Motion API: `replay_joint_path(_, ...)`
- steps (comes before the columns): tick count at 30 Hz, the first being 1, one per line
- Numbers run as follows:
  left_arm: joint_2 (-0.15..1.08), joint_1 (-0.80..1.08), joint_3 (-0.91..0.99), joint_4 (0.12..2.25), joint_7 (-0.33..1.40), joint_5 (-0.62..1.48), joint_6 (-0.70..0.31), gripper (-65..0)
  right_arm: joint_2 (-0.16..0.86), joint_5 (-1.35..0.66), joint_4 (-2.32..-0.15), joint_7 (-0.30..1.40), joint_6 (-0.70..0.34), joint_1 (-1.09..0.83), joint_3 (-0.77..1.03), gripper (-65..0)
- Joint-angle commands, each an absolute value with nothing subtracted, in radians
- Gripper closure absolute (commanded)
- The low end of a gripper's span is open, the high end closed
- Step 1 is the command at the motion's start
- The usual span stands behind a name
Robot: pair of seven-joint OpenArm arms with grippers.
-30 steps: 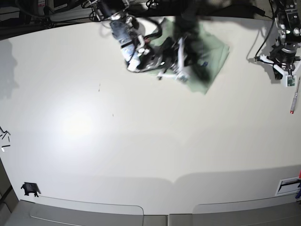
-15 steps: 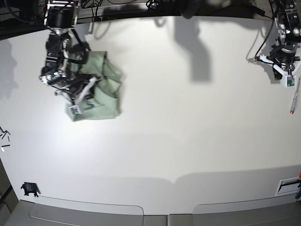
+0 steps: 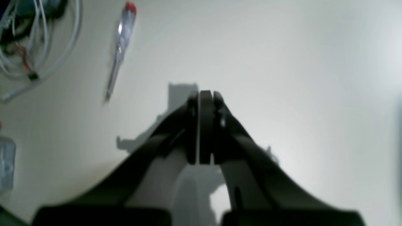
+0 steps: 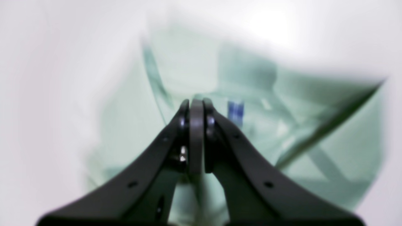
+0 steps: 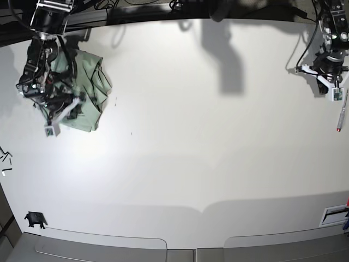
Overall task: Fold the T-shirt properly
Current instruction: 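Drag the folded bundle with the right gripper toward the table corner, then open the right gripper and raise it off the folded shirt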
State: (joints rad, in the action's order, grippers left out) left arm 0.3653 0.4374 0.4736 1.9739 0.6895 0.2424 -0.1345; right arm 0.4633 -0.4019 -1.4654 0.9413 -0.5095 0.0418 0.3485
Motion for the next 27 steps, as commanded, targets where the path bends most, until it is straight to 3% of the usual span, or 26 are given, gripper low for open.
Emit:
replay_joint_path(1,0.38,0.435,0.484,1.992,0.657,0.244,-0.13,0.0,0.488,-0.44,-1.52,0.914,-0.509,0.081,0.354,0.0)
replay_joint_path(11,0.38,0.521,0.484,2.164,0.713,0.244,-0.131,0.0,0.474,-0.616,-1.77,1.051,-0.551,0.06,0.354,0.0)
replay_joint_path(15,0.38,0.66,0.484,2.339,0.744,0.242,-0.131,0.0,0.474,-0.739,-1.816,1.13,-0.591,-0.067,0.354,0.0)
replay_joint_path(18,0.383,0.762,0.484,2.356,0.729,0.236,-0.143,0.0,0.474,-0.789,-1.906,1.183,-0.638,-0.189,0.354,0.0)
replay_joint_path(23,0.377,0.903,0.484,2.356,0.865,0.27,-0.154,0.0,0.48,-0.928,-2.076,1.396,-0.698,-0.394,0.365,0.0)
replay_joint_path(27,0.377,1.018,0.484,2.356,1.006,0.317,-0.154,0.0,0.482,-1.088,-2.154,1.396,-0.698,-0.566,0.374,0.0)
